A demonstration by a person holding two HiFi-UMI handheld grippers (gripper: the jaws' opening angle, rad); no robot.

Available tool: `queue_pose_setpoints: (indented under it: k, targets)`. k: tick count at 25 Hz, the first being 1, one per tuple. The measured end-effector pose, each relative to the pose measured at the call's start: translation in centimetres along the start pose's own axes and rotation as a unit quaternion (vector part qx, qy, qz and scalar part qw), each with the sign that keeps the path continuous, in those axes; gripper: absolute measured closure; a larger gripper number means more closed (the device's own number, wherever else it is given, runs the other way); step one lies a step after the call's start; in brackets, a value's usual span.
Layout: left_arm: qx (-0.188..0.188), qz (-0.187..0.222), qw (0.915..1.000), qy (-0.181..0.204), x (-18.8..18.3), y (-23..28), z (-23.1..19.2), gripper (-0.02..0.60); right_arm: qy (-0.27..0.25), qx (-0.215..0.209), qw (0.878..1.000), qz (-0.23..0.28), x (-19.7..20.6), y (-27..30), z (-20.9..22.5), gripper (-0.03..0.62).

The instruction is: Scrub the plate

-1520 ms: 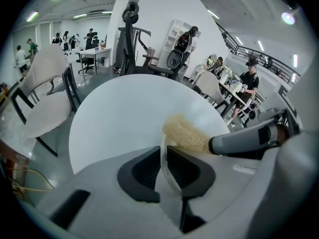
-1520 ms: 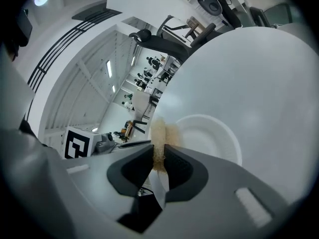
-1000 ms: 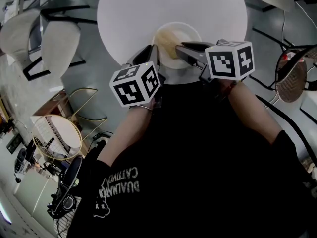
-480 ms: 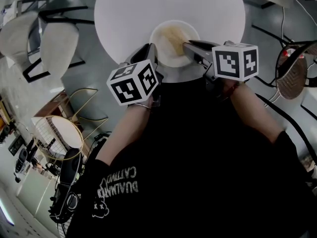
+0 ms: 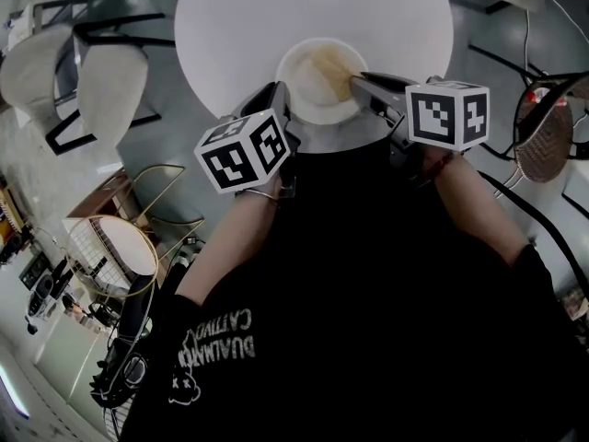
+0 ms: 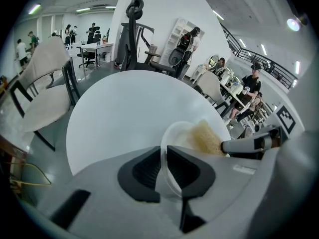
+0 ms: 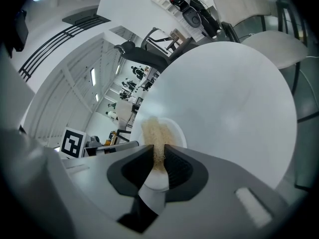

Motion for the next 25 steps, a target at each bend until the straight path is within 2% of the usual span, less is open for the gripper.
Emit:
queue_pose_setpoints:
  k: [14, 25]
  targets:
    - [-0.004, -0.001, 1.0, -0.006, 0.1, 0.8, 1.4, 0.538, -0.003, 0.008, 1.0, 0.016, -0.9, -2.8, 1.6, 0.534]
    - [-0.006, -0.006, 0.9988, -0.048, 0.7, 0.7, 0.6, 0.538, 0.006, 0.01, 0.999, 0.044, -2.4, -4.1, 1.5, 0.534]
Point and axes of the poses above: the fingertips, and each gripper's own axes: y forward along the fingers, z to its right, x out of its underside, the point moved 5 cm from there along -y, backward along the fingers, and after that the axes turned 9 degrees about y, right-handed, at the moved point
